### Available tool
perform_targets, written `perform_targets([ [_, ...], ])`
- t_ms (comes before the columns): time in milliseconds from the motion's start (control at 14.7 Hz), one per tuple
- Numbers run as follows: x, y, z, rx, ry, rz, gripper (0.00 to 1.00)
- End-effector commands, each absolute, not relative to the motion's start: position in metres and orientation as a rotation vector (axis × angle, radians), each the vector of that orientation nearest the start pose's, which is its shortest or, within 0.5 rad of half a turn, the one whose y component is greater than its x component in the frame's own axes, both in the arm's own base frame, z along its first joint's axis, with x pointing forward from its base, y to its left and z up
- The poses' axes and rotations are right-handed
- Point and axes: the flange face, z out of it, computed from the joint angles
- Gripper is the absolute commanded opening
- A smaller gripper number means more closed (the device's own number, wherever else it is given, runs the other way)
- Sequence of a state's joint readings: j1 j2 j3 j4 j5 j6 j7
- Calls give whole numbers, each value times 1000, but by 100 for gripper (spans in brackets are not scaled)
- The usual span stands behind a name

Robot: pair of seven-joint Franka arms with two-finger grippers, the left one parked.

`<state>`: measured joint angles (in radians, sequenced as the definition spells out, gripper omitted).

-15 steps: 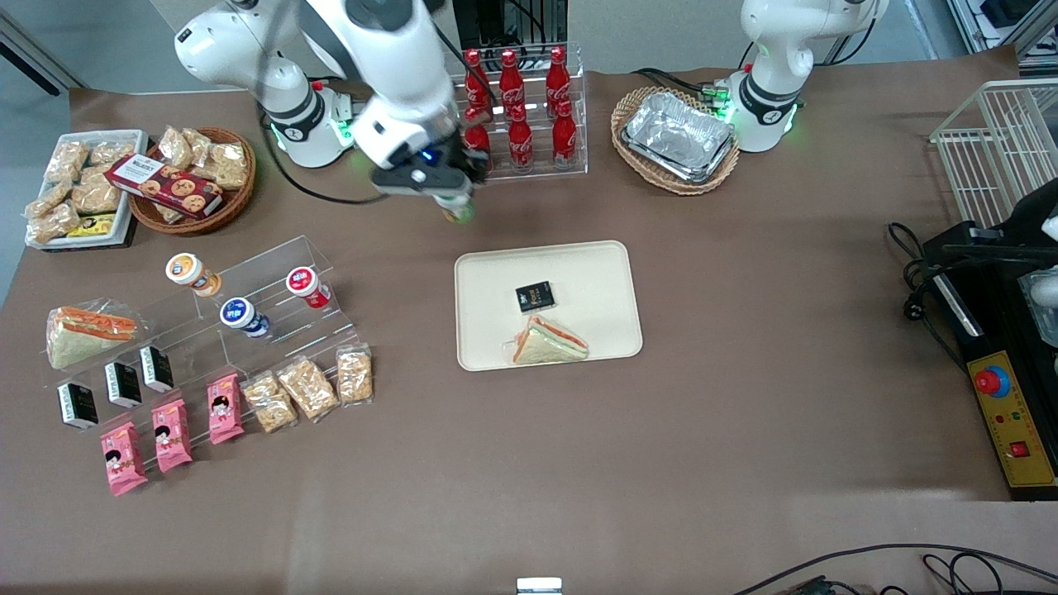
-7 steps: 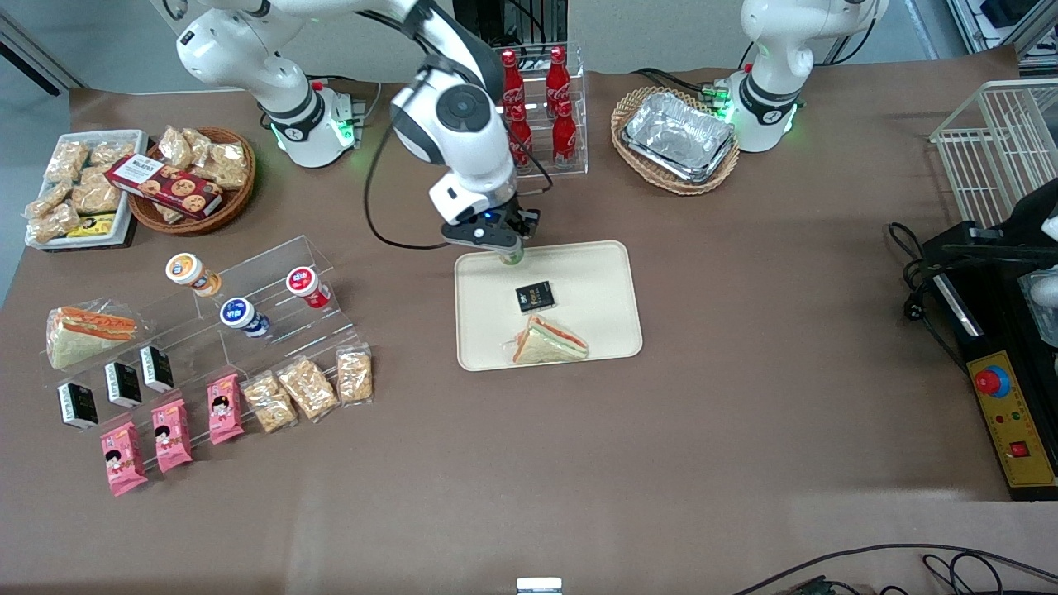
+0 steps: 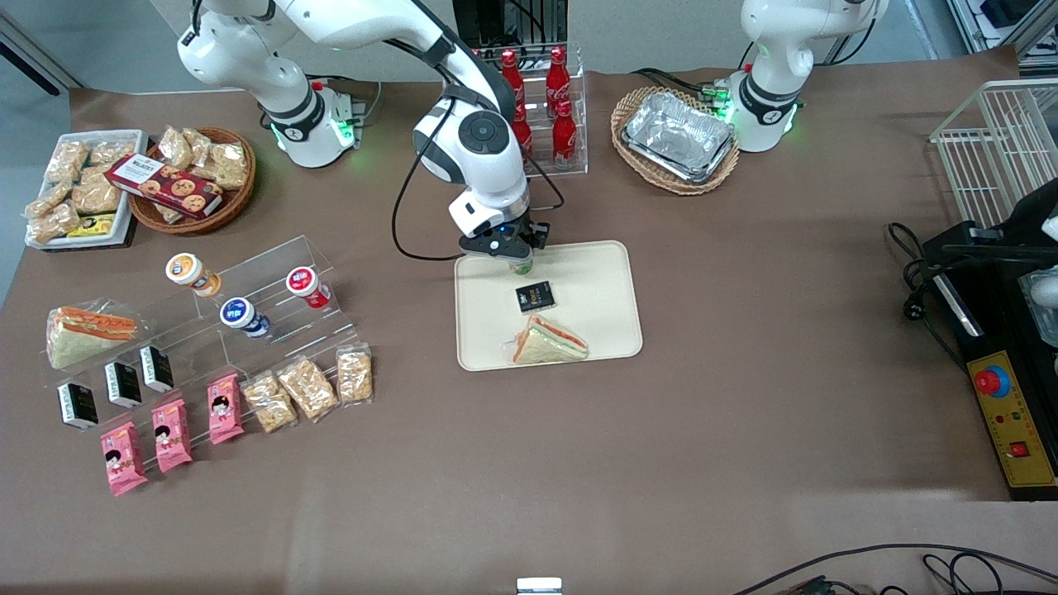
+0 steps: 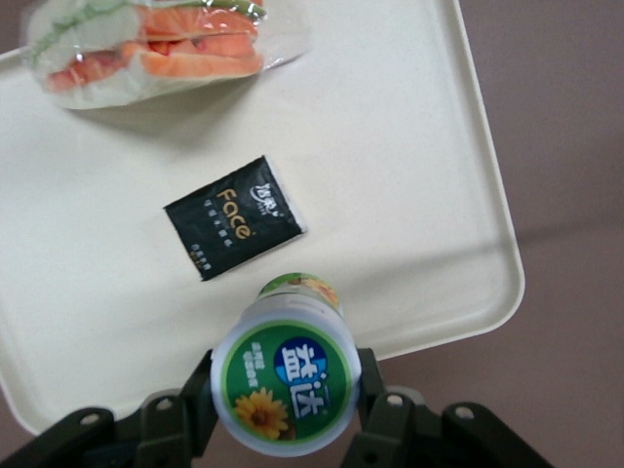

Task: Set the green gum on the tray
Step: 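Lower the green cup onto the tray beside the black packet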

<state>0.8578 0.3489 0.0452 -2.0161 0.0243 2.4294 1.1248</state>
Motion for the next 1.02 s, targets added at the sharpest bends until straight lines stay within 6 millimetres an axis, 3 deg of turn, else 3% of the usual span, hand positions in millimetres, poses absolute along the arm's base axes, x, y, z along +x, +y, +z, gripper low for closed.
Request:
perform_targets([
  [0,381,465,280,-3055,351,-48,39],
  [272,383,454,268,-3070,292,-96,39],
  [475,390,435,256,-3080,251,-151,39],
  [679,389,434,249,-3079,247,-150,40],
  [747,389,434,248,-3081,247,-148,47],
  [815,389,434,248,-3079,254,-147,99],
  [951,389,434,248,-3080,257,-148,100],
])
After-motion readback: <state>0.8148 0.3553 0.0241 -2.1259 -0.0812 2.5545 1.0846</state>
